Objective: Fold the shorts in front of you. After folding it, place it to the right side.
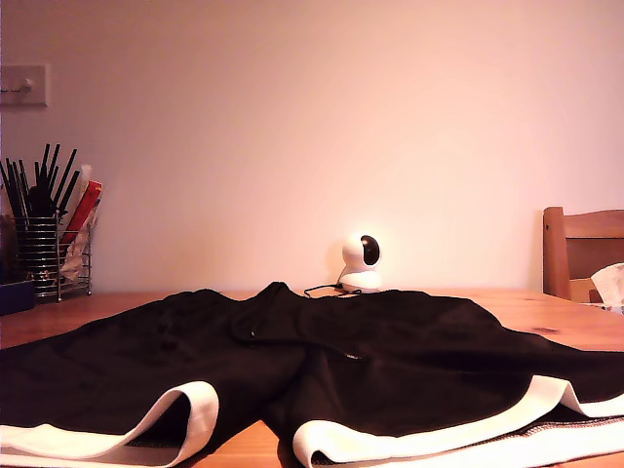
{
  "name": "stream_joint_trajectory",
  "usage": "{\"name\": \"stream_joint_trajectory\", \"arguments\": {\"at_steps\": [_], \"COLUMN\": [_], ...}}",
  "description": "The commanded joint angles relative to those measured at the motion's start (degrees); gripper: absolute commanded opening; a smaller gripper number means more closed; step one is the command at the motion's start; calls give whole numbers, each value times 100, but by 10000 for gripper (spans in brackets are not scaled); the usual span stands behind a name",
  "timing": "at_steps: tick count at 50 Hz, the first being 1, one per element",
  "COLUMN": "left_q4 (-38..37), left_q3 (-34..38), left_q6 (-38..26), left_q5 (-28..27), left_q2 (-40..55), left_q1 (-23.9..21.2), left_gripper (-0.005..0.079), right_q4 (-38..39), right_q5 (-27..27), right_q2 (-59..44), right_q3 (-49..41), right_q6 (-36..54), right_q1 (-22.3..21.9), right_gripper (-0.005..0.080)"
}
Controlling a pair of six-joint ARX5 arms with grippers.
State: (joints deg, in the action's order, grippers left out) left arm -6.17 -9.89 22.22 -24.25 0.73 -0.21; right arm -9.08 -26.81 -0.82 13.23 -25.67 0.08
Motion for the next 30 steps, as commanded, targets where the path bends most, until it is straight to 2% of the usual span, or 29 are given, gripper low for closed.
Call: {"name": "stream_joint_trajectory", "arguments": {"at_steps": [1, 13, 22, 30], "left_q4": [-203, -962, -1169, -1344], "left_q3": [-164, -835, -1222, -1471], "left_q6": [33, -26, -201, -662], "left_q5": [-208, -713, -1405, -1624], "left_q2": [234, 1226, 2291, 3084], "left_q1": [28, 28, 20, -48], "left_gripper": [-19, -19, -19, -19], "right_q4": [-118, -634, -717, -800], "right_q5": [-214, -966, -1447, -1867], "right_q2": [-199, -1043, -1888, -2645], "right_q3": [146, 619, 951, 1294], "right_q6": [-22, -9, 15, 17], "right_q1": [-20, -20, -20, -20], "right_gripper": [-12, -12, -12, -12]}}
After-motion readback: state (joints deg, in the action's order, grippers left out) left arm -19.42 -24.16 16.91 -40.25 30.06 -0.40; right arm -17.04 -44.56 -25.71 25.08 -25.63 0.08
